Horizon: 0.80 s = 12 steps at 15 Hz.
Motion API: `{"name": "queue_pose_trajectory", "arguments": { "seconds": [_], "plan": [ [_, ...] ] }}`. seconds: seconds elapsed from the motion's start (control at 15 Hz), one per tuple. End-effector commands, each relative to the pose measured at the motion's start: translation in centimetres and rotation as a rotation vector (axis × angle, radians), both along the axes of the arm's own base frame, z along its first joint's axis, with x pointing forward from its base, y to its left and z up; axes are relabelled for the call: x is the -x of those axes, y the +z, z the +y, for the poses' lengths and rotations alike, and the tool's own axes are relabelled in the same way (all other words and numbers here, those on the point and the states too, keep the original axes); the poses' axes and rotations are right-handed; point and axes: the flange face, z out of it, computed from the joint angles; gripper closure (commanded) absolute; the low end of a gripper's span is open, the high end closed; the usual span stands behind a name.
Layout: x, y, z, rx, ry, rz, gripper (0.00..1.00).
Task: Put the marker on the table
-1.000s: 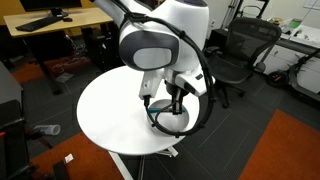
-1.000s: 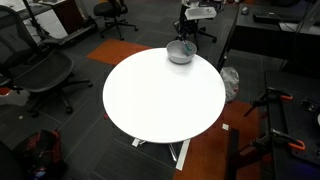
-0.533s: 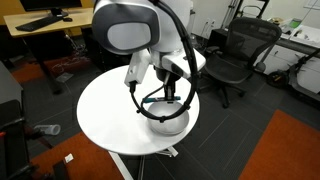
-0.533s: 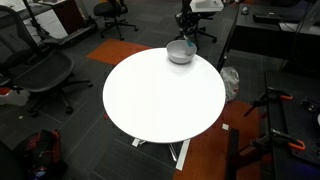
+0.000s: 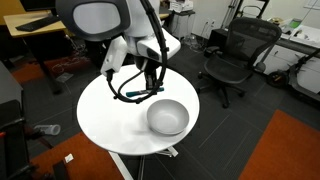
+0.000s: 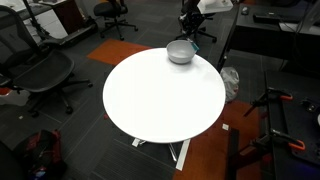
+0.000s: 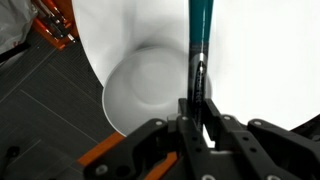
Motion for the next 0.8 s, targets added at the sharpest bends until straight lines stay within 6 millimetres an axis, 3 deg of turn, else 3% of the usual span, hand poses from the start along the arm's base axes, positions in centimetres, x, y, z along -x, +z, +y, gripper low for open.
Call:
{"name": "queue_pose_trajectory", "arguments": {
  "seconds": [0.0, 0.73],
  "plan": [
    [1.8, 0.6, 2.4, 0.029, 0.051, -0.004, 0.95],
    [1.0, -0.4, 7.2, 0.053, 0.17, 0.035, 0.95]
  ]
}}
